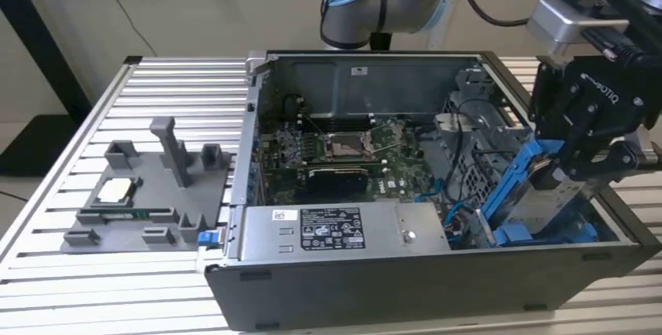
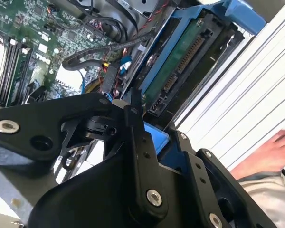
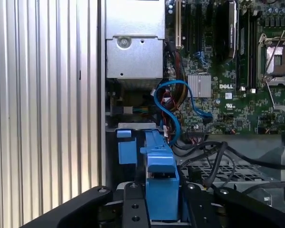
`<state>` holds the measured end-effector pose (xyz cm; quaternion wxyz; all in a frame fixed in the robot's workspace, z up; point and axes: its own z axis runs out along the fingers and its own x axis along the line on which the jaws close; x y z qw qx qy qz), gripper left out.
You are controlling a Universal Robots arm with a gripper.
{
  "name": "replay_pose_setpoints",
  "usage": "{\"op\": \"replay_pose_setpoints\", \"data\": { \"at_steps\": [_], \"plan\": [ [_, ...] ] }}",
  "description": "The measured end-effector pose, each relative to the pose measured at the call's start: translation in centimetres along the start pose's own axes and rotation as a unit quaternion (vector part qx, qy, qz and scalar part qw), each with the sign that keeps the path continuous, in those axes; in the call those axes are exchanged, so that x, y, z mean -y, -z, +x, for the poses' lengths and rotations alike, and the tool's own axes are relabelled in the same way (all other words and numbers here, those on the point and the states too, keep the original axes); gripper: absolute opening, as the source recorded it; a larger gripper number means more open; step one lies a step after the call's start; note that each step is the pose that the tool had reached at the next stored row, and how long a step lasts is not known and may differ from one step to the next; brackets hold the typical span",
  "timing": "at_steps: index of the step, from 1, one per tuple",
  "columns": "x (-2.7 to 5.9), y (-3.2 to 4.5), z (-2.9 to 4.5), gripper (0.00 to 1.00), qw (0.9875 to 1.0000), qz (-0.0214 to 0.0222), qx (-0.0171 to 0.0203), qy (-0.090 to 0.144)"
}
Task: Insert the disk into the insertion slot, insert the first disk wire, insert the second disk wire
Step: 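Insert the disk into the insertion slot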
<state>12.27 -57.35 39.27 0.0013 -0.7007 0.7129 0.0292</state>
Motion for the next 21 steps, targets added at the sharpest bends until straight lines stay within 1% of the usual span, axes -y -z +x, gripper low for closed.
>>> {"op": "replay_pose_setpoints", "data": {
  "at_steps": [1,2,3,6,11,14,16,19,21],
  "plan": [
    [0.00,0.01,0.00,0.34,1.0000,-0.0001,0.0015,0.000],
    [0.01,0.01,-0.01,0.34,1.0000,-0.0001,0.0021,0.000],
    [0.01,0.01,-0.01,0.40,1.0000,-0.0001,0.0023,0.000],
    [0.00,0.06,0.00,0.40,1.0000,-0.0001,0.0022,0.000],
    [-0.05,0.52,-0.07,0.40,1.0000,-0.0001,0.0025,0.000],
    [-0.22,0.52,-0.33,0.40,1.0000,-0.0001,0.0040,0.000],
    [-0.35,0.49,-0.67,0.40,1.0000,-0.0001,0.0068,0.000],
    [-0.38,0.45,-1.19,0.40,0.9999,0.0002,0.0127,0.001],
    [-0.39,0.34,-1.52,0.40,0.9999,0.0020,0.0150,0.001]
  ]
}}
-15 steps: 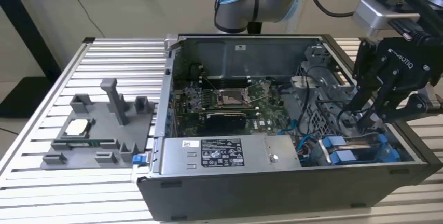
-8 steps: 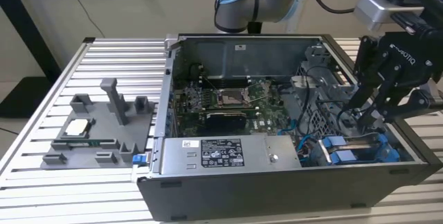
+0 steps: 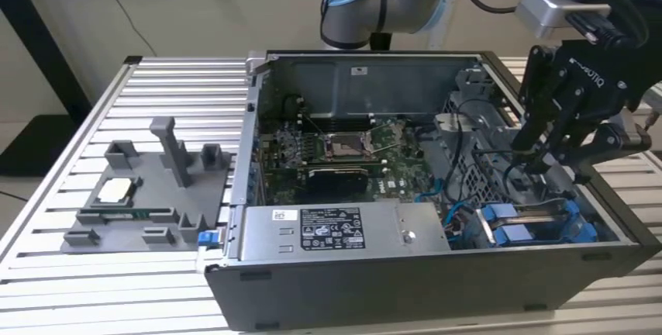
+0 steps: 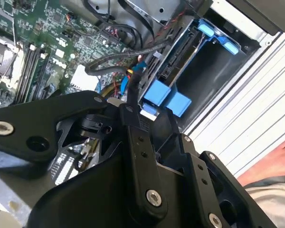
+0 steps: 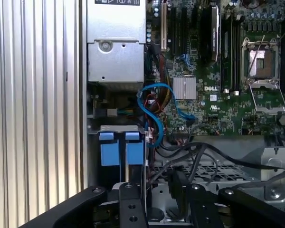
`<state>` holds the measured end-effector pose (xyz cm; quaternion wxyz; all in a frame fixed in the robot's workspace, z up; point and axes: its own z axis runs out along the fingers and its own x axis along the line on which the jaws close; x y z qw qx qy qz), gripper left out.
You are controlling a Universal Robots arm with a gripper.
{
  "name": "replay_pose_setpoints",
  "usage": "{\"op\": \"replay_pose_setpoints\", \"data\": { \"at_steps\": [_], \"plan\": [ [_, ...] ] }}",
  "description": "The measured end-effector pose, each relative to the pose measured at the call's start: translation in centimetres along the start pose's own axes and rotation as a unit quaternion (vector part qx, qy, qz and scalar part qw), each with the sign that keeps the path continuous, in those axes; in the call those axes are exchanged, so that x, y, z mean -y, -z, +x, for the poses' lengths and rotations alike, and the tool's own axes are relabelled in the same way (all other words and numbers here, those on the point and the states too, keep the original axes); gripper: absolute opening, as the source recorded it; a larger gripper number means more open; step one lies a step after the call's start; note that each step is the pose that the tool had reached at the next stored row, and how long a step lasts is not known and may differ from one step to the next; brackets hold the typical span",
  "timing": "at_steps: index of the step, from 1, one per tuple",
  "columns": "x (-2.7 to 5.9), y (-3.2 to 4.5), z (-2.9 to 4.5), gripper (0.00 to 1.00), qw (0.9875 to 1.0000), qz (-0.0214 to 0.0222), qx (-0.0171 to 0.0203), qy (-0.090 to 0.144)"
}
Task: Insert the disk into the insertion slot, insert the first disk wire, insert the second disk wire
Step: 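Insert the disk into the insertion slot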
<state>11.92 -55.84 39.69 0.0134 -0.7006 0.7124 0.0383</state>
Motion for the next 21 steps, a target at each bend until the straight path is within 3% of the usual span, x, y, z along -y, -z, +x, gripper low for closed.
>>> {"op": "replay_pose_setpoints", "data": {
  "at_steps": [10,13,18,21],
  "plan": [
    [0.03,-0.86,-0.57,0.40,0.9998,0.0220,0.0013,0.003],
    [-0.07,-0.99,-0.56,0.38,0.9997,0.0226,0.0016,0.003],
    [-0.23,-1.04,-0.55,0.31,0.9997,0.0232,0.0101,0.004],
    [-0.26,-1.18,-0.54,0.31,0.9996,0.0258,0.0121,0.004]
  ]
}}
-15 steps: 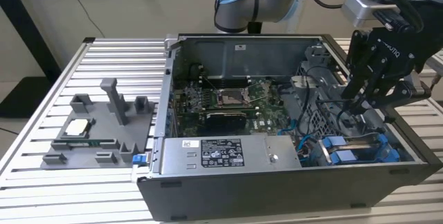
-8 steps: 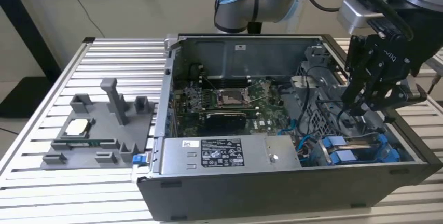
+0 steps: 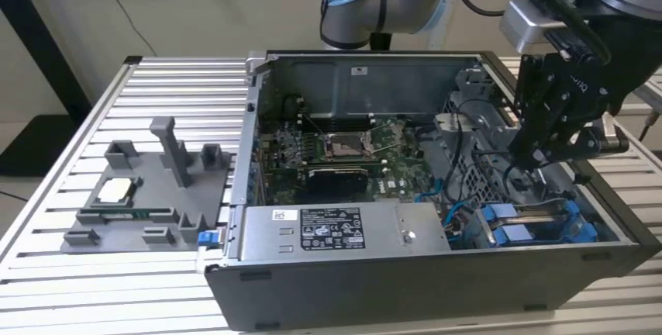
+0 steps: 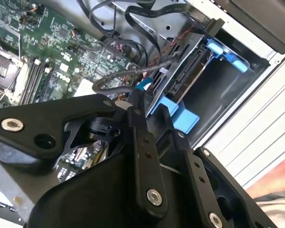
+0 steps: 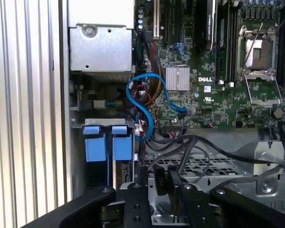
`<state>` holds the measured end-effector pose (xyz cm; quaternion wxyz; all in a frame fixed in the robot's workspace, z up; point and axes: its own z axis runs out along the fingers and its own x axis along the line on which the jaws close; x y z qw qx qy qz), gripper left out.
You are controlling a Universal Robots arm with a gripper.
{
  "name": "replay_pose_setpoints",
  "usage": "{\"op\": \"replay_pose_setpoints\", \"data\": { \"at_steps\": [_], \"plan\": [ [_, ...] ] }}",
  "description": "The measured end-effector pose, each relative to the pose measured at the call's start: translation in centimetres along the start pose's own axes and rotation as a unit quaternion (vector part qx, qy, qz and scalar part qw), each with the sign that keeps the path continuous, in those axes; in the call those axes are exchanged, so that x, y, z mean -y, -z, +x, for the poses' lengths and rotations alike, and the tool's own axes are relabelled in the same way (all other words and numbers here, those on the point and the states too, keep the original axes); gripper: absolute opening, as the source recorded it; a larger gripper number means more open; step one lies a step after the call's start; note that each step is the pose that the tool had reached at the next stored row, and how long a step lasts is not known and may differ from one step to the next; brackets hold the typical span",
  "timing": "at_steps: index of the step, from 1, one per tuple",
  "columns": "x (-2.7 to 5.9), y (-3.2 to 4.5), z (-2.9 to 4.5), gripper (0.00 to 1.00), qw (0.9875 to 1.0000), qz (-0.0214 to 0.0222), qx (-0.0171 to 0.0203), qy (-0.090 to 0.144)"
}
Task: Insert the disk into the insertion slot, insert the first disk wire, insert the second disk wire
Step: 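Insert the disk into the insertion slot, then insert the first disk wire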
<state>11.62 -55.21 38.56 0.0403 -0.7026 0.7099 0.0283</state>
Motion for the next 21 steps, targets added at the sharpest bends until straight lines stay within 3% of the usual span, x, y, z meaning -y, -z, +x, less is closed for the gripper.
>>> {"op": "replay_pose_setpoints", "data": {
  "at_steps": [4,7,8,21],
  "plan": [
    [-0.02,-0.09,0.01,0.31,1.0000,0.0047,0.0001,0.001],
    [-0.02,-0.10,0.01,0.28,1.0000,0.0048,0.0001,0.001],
    [-0.02,-0.10,0.01,0.21,1.0000,0.0048,0.0001,0.001],
    [0.08,-0.20,0.07,0.19,1.0000,0.0048,0.0002,0.001]
  ]
}}
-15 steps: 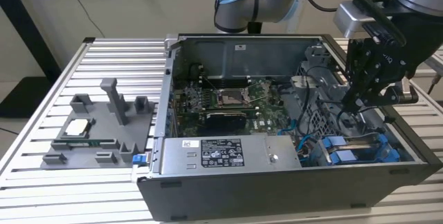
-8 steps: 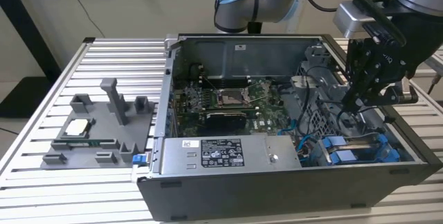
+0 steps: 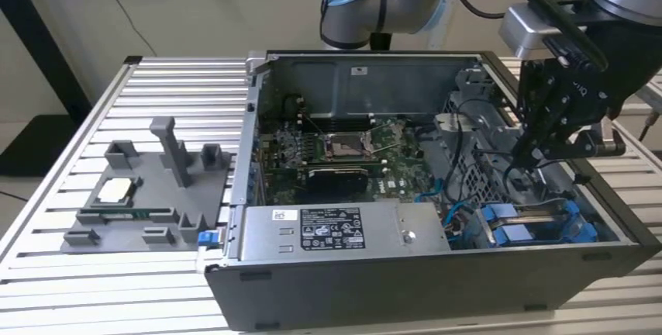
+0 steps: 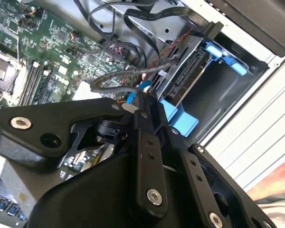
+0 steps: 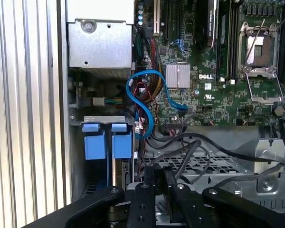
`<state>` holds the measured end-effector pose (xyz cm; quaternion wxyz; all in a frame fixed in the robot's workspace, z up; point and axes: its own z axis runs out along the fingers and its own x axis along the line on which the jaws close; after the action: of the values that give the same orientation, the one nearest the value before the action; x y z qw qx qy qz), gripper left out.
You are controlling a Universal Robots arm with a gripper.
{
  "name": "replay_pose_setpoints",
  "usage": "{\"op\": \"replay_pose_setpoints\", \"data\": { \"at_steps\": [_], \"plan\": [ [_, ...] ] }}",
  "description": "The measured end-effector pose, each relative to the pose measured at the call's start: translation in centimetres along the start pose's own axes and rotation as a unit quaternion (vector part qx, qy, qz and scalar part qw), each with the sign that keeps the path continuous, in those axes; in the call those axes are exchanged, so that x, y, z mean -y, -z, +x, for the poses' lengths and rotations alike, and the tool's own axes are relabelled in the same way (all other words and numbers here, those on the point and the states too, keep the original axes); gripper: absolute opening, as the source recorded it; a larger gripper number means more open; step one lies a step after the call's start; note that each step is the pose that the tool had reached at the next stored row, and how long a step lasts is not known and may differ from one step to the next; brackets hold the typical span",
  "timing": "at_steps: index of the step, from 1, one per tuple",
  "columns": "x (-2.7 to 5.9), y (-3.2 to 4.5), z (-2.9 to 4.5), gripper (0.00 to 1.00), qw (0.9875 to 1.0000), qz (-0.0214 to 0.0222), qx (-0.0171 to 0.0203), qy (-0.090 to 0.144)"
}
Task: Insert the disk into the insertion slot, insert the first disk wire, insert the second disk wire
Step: 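Insert the first disk wire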
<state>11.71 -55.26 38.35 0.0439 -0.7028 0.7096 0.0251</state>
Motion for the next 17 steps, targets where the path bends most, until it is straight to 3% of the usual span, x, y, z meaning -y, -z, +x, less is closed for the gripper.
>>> {"op": "replay_pose_setpoints", "data": {
  "at_steps": [17],
  "plan": [
    [1.26,-0.54,0.73,0.19,1.0000,-0.0044,-0.0003,0.000]
  ]
}}
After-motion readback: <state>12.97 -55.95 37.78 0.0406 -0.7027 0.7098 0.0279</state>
